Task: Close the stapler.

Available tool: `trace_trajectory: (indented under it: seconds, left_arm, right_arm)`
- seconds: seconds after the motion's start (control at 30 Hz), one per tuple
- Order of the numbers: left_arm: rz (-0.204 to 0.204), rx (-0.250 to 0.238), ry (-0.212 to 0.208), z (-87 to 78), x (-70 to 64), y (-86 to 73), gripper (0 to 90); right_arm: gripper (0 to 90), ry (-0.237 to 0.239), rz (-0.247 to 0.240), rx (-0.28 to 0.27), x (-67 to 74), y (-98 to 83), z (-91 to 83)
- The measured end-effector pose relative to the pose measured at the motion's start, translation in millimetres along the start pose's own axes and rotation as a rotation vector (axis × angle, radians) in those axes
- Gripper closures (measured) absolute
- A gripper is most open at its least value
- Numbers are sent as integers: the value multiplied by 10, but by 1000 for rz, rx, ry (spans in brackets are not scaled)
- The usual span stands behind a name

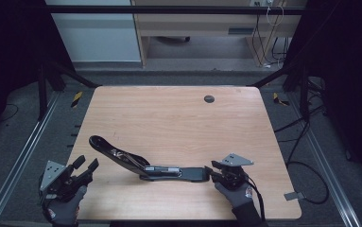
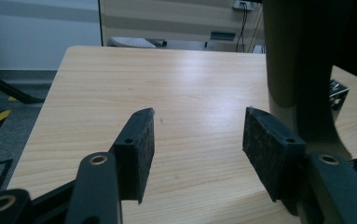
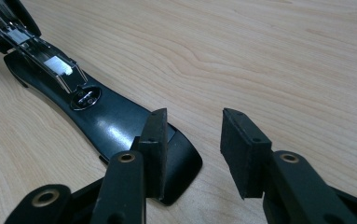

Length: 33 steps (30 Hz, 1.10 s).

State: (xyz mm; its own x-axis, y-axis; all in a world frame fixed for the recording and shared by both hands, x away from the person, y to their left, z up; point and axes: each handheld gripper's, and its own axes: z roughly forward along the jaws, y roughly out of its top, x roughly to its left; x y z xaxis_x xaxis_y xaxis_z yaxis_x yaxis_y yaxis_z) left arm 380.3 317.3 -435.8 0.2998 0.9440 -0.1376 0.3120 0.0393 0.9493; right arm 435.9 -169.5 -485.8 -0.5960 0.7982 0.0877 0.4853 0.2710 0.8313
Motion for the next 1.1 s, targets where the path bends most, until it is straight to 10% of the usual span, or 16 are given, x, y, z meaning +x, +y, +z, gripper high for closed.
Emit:
trace_trajectory:
  seconds: [1.1]
  left_arm:
    - [42, -86, -47, -176, -387, 313, 398]
  right_arm:
    - [655, 35, -12, -16, 58, 2, -15]
